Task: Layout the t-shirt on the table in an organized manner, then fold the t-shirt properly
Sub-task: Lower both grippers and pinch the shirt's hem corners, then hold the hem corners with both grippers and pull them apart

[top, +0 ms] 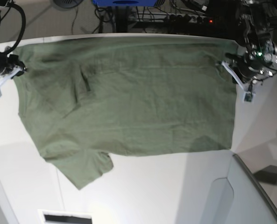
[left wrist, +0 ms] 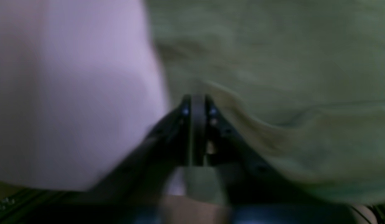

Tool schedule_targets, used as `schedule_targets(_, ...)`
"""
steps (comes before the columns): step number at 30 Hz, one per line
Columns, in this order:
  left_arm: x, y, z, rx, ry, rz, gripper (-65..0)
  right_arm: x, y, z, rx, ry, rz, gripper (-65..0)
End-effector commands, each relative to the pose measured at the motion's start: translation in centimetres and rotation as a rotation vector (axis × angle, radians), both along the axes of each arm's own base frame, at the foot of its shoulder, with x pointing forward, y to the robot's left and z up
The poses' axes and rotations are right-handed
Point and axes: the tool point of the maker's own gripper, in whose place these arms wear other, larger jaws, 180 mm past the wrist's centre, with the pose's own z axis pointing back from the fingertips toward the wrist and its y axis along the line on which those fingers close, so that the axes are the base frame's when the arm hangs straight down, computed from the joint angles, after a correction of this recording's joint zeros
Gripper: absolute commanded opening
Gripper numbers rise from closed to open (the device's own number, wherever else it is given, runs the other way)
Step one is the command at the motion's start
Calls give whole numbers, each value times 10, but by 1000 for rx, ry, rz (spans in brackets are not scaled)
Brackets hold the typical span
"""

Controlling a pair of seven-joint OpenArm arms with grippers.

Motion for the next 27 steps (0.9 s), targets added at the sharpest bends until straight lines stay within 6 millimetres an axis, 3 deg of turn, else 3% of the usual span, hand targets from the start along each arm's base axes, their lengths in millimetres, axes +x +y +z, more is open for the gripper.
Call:
schedule_targets(1, 7, 6, 10, 20, -20, -10, -434, 7, -5, 8, -16, -32, 6, -650)
schedule_targets(4, 18, 6, 15, 34, -27, -32, -303, 8, 0, 7, -11, -28, 24, -650)
schedule_targets(5, 19, 3, 11, 38, -12, -57, -288, 8, 3, 6, -8, -25, 34, -650)
schedule_targets(11, 17, -12, -26, 2, 104, -120, -290, 8, 9, 4, -1, -20, 54, -650)
schedule_targets(14, 18, -13, -33, -14, 118, -112, -291, 8, 8, 5, -2, -23, 50, -650)
schedule_targets(27, 16, -13, -35, -9, 123, -112, -295, 8, 8, 5, -3, -23, 49, -650)
